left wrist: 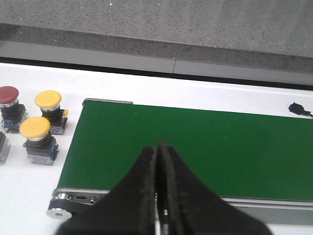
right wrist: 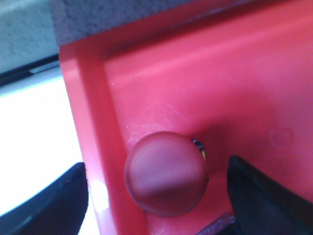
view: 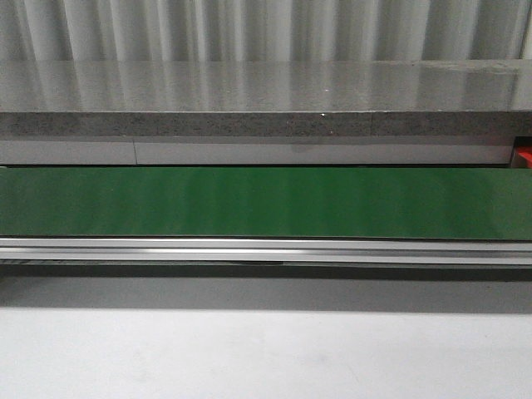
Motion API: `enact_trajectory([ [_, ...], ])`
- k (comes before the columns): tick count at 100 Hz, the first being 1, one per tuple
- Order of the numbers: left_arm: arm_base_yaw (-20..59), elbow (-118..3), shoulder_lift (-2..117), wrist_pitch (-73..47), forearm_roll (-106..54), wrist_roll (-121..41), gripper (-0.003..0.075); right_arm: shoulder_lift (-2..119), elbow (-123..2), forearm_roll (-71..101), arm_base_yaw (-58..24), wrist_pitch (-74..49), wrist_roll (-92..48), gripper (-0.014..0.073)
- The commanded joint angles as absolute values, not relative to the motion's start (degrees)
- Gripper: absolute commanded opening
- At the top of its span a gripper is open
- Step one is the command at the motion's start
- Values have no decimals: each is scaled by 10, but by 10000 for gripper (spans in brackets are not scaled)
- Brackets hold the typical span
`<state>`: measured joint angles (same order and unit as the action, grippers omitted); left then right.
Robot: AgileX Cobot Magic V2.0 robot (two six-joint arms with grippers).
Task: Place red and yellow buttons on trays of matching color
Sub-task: 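Place the red button into the red tray and release it, then move the left gripper over a yellow button and grasp it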
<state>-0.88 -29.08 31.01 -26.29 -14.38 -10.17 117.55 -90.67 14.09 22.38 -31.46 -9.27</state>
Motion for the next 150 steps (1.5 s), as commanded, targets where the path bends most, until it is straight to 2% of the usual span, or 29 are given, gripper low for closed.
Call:
enact_trajectory([
  [1,-6,-305,311,-221,-154,-103,-20,1110,-939,149,227,-293,-93,596],
  [33,-6,-305,311,-221,-154,-103,-20,938,-899,149,177,-280,-132,594],
  [73,-6,-305,311,-221,-154,-103,-20,680,-567,149,61,-210,-139,593],
  [93,-6,-305,311,-221,-154,-103,-20,583,-450,150,53,-240,-136,587],
  [101,-6,-305,311,-221,-154,-103,-20,553,-431,162,52,-243,-133,528],
  [105,-6,-305,311,-221,-154,-103,-20,536,-423,169,52,-243,-132,430],
  [107,-6,-305,311,-221,-154,-103,-20,531,-422,170,52,-243,-132,415],
  [108,-6,-305,311,-221,-154,-103,-20,527,-421,171,52,-243,-132,365],
  [112,-6,-305,311,-221,-154,-103,-20,517,-419,171,52,-243,-132,258],
  [115,-6,-305,311,-221,-154,-103,-20,512,-419,171,52,-244,-132,221],
  [117,-6,-305,311,-221,-154,-103,-20,509,-419,171,52,-244,-132,128],
  [126,-6,-305,311,-221,-154,-103,-20,502,-419,171,52,-244,-132,-74],
  [150,-6,-305,311,-221,-154,-103,4,502,-419,171,52,-242,-132,-68],
])
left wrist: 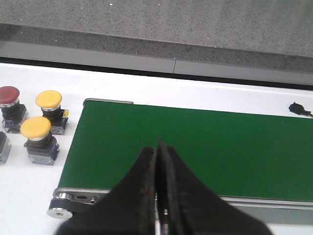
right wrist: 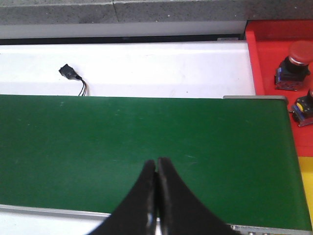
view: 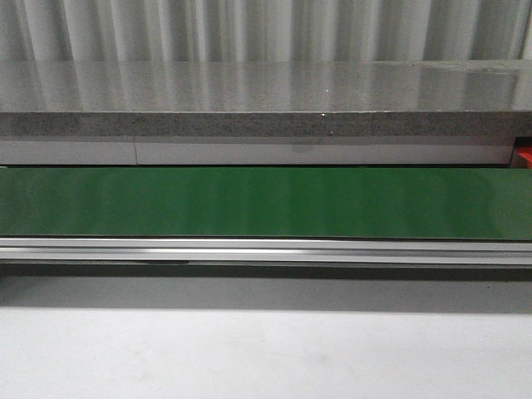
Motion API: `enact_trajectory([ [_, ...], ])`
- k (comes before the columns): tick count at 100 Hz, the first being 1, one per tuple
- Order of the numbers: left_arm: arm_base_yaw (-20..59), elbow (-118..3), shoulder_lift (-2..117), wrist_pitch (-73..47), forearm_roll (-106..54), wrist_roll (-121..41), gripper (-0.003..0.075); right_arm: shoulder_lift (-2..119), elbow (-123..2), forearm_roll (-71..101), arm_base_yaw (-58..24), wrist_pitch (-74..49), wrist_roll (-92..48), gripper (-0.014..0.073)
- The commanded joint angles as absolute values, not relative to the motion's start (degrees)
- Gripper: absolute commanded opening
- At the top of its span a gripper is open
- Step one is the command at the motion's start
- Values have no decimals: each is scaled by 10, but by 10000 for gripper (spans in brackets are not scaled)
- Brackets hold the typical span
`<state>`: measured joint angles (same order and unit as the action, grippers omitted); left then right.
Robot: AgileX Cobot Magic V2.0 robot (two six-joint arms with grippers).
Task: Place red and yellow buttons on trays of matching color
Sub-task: 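Move the left gripper over a yellow button and grasp it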
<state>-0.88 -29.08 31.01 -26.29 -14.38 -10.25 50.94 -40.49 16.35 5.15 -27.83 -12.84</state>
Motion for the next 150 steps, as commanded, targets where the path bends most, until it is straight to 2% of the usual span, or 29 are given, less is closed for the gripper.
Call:
enact_trajectory([
  [1,-6,-305,311,-221,-154,-103,13,502,-419,171,52,-242,-132,-68],
  [10,-6,-305,311,-221,-154,-103,106,502,-419,171,52,-242,-132,-68],
  [17,-6,-305,311,-221,-154,-103,223,502,-419,171,52,-242,-132,-68],
  [34,-6,-305,311,-219,-148,-103,580,502,-419,171,52,-242,-132,-68],
  [43,-6,-305,311,-215,-148,-103,674,502,-419,171,52,-242,-132,-68],
  [60,-9,-328,319,-215,-146,-88,669,502,-419,171,52,-242,-132,-68],
  [74,-45,-393,367,-233,-142,-30,669,502,-419,171,52,-242,-132,-68],
  [93,-116,-494,522,-332,-163,29,669,502,-419,171,52,-242,-132,-68],
  [114,-156,-556,690,-346,-196,29,669,502,-419,171,52,-242,-132,-68],
  [150,-217,-592,820,-308,-198,30,669,502,-419,171,52,-242,-132,-68],
])
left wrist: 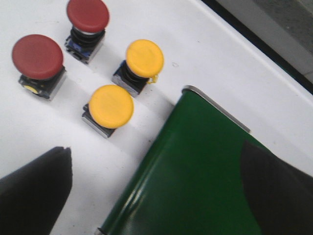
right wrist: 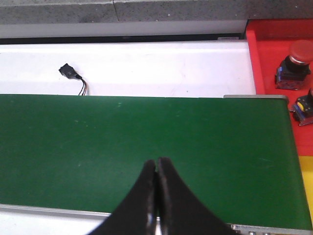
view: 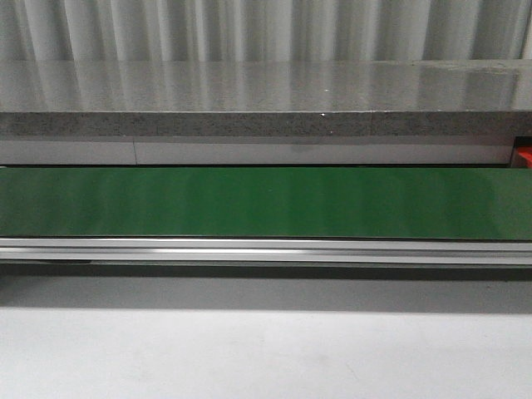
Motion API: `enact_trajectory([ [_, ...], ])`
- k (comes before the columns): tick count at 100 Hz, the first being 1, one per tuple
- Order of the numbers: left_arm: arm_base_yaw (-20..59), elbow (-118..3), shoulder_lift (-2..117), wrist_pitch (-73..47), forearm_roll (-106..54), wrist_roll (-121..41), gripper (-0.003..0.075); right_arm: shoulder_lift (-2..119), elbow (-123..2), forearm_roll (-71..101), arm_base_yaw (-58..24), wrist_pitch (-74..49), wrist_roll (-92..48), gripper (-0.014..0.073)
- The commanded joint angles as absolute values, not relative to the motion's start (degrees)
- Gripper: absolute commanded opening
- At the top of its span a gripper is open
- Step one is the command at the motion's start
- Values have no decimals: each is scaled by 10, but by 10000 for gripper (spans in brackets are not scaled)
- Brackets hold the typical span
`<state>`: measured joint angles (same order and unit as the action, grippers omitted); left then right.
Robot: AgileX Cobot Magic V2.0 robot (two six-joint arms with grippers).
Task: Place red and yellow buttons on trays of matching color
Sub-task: 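Move the left gripper over a yellow button and grasp it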
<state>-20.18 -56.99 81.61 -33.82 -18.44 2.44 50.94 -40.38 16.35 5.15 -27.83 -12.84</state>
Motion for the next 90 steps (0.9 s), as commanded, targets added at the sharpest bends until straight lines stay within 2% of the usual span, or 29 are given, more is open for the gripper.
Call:
enact_trajectory([
  [1,-218,-592,822,-308,-198,30,669,502,-419,171,52,-242,-132,-68],
  [90,-231,-694,1036,-331,-206,27,669,502,-419,171,52,-242,-132,-68],
])
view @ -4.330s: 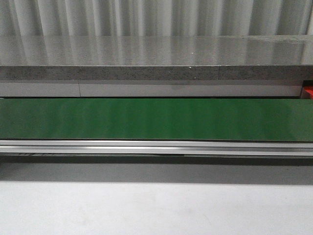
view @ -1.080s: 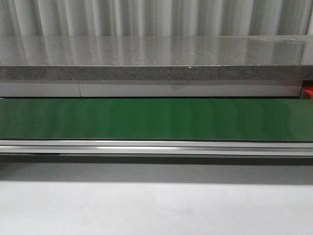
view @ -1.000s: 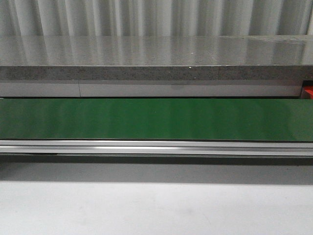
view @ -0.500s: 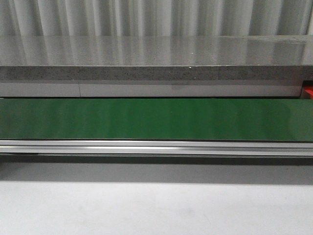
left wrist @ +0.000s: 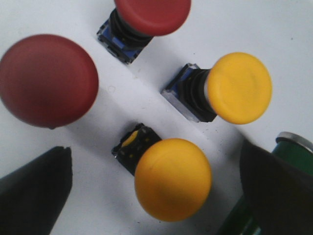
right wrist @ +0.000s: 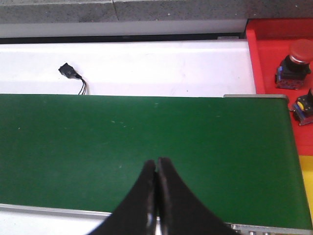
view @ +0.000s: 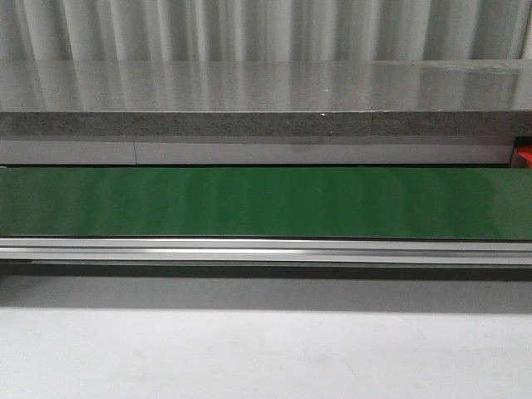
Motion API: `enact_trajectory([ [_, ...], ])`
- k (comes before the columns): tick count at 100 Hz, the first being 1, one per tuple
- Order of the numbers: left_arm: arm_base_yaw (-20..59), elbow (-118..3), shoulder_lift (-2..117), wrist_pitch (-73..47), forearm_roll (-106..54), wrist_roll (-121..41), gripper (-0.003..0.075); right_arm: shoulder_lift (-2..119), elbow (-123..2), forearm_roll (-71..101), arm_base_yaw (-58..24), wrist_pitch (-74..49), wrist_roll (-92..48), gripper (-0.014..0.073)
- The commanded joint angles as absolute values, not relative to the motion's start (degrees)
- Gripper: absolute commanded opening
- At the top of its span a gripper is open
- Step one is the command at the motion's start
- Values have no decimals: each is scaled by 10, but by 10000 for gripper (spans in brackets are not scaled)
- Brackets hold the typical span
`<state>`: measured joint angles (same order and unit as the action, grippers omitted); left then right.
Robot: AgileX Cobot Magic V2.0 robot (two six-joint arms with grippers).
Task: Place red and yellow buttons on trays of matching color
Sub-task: 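Move the left gripper over a yellow button and grasp it, then set the yellow button on the green belt and open the left gripper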
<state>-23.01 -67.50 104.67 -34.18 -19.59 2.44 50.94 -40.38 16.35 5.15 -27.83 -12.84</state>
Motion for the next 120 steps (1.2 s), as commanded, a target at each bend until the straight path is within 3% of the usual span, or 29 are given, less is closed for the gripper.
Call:
enact_trajectory([
  [1,-231,-694,1037,-331,-206,27,669,502,-419,171,52,-242,-132,-68],
  [12,-231,-694,1051,-332,-206,27,664,502,-419,171,52,-242,-132,-68],
  [21,-231,-695,1050,-334,-203,27,592,502,-419,171,52,-242,-132,-68],
  [28,-231,-701,1049,-343,-195,27,458,502,-419,171,52,-242,-132,-68],
  [45,-231,-727,1023,-371,-192,0,-22,502,-419,171,52,-242,-132,-68],
  [87,-199,-730,825,-422,-192,-71,-20,502,-419,171,52,-242,-132,-68],
  [120,-74,-741,849,-518,-91,-92,-21,502,-419,171,52,-242,-132,-68],
])
